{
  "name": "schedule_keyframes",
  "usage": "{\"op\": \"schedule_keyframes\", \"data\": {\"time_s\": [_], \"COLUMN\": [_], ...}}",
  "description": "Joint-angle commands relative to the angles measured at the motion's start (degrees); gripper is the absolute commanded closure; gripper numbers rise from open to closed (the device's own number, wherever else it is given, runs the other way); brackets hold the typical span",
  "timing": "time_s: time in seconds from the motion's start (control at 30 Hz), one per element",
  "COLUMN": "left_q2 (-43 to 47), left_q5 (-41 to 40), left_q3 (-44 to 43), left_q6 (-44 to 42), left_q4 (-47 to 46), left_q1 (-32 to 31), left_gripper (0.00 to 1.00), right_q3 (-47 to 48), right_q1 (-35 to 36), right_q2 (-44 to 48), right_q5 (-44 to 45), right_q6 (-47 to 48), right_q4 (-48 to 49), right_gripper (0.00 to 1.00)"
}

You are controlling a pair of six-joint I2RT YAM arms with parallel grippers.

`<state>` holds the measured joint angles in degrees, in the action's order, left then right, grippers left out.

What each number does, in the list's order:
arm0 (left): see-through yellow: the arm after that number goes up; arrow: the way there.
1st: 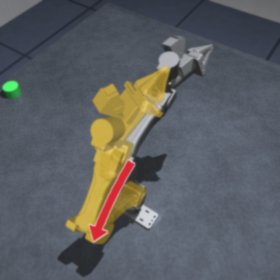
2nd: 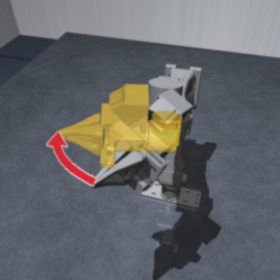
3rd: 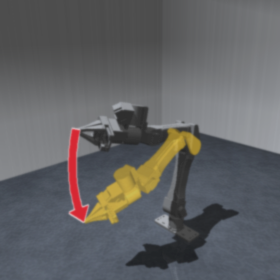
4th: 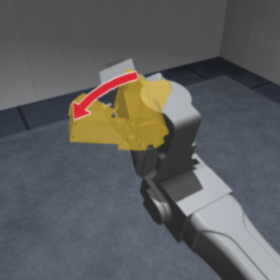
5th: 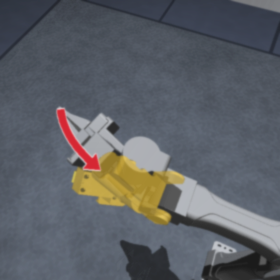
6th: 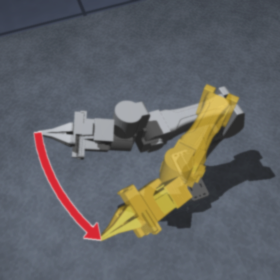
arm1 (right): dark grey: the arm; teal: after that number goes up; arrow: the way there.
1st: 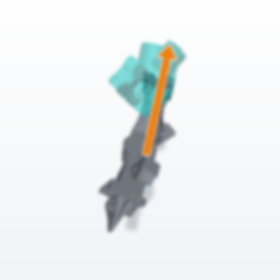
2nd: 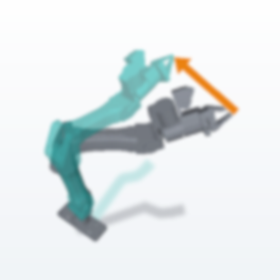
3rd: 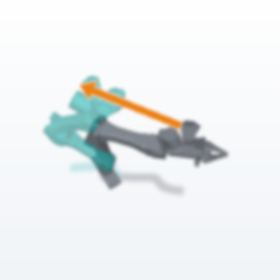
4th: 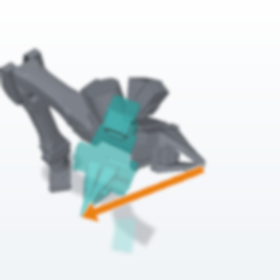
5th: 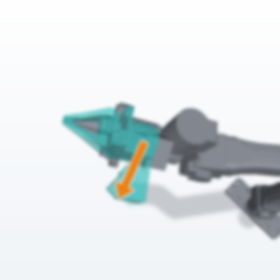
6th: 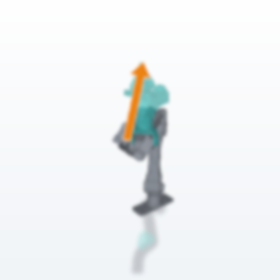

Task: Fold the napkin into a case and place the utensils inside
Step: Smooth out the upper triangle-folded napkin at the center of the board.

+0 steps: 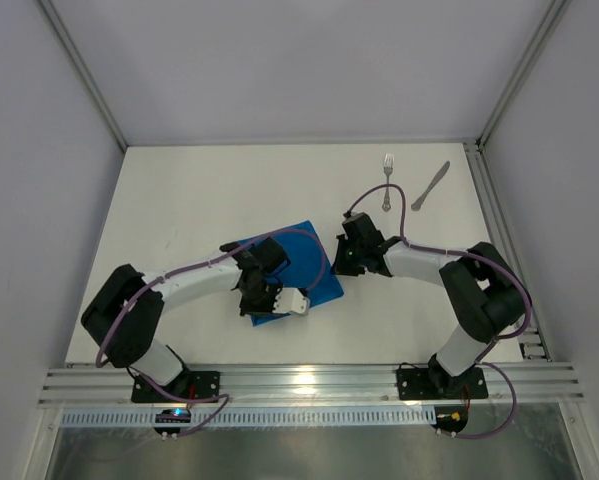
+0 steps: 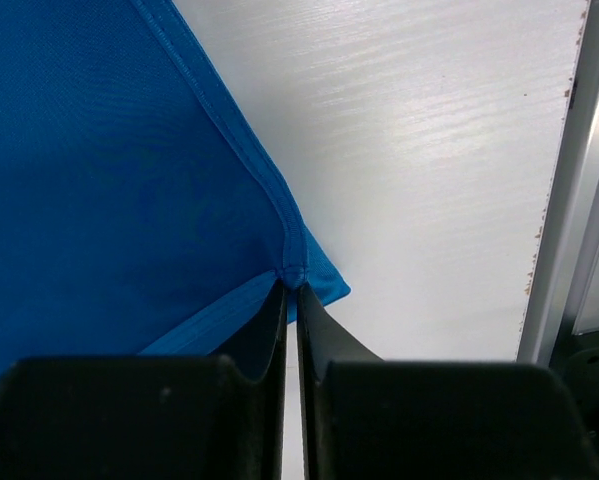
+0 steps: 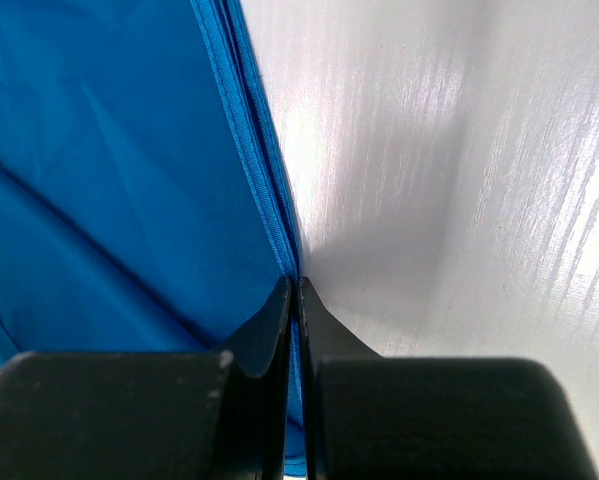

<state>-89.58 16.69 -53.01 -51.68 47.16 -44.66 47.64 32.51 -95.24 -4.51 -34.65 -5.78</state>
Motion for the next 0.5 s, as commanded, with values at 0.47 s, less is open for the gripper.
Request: {"op": "schedule_keyframes", "data": {"time_s": [0.47], "left_q2": [2.57], "left_q5": [-2.27], "left_q3": [3.35], "left_q6": [-0.7], "left_q4": [2.33], "left_q1": [0.63], "left_gripper": [0.99], "right_q3": [-0.44], "right_q1": [0.01], "right_q2": [-0.82], "right_q5": [1.0], "right_q6": [0.81], "right_q4": [-0.02], "right_gripper": [0.96]}}
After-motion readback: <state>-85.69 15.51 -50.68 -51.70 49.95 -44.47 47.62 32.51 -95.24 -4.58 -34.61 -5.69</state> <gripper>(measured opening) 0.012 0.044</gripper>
